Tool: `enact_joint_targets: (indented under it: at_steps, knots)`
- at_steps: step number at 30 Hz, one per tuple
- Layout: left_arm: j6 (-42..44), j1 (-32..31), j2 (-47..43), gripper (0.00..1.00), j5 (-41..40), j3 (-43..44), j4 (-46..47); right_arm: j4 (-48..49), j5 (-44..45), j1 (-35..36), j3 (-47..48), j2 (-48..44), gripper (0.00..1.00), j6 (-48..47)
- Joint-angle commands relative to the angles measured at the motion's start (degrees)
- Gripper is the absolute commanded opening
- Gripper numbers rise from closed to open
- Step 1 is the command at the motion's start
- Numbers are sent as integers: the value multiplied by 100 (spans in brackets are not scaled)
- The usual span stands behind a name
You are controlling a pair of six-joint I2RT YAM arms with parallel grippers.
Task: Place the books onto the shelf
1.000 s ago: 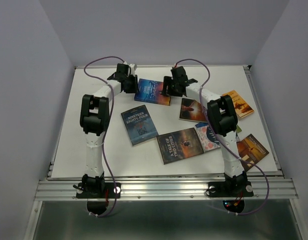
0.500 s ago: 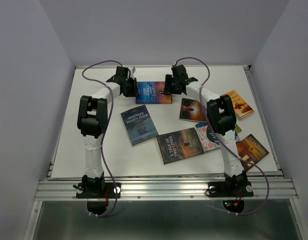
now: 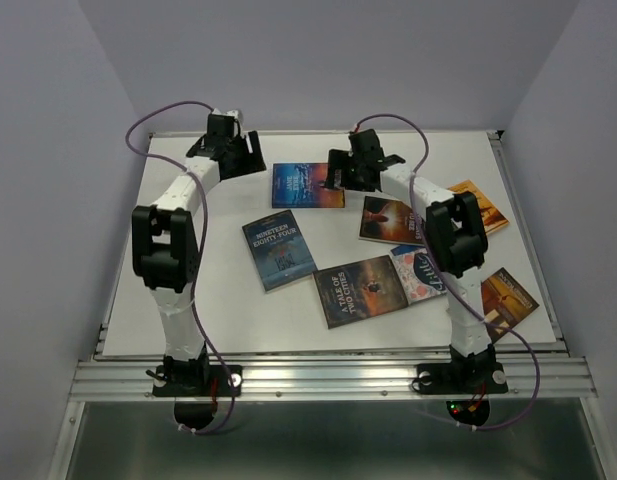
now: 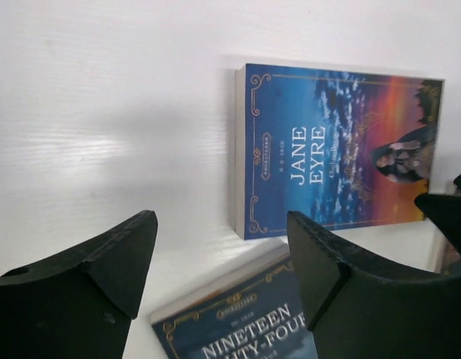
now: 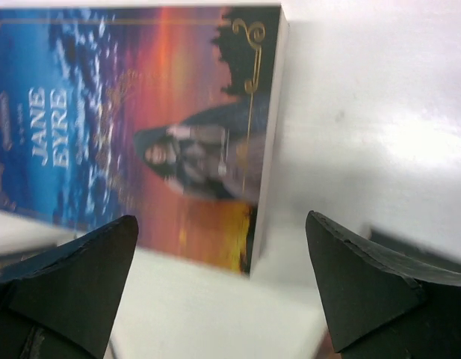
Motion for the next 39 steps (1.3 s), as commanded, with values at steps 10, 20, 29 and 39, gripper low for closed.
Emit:
enact_joint_targets:
  at_steps: [10, 20, 29, 39]
  knots:
    - [-1849, 36, -3794, 99, -752, -3718, 583, 269, -1697, 999, -1824, -1829, 100, -514]
    - [-2298, -114, -4876, 99, -40, -5884, 1479, 409, -2189, 1352, -1605, -1152, 100, -339]
    - [-2316, -176, -4315, 95, 101, -6245, 1883, 682, -3093, 1405, -1684, -1019, 100, -22]
    - [-2377, -176, -3673, 95, 575, -6368, 2543, 954, -3982, 1405, -1807, -1037, 100, 268]
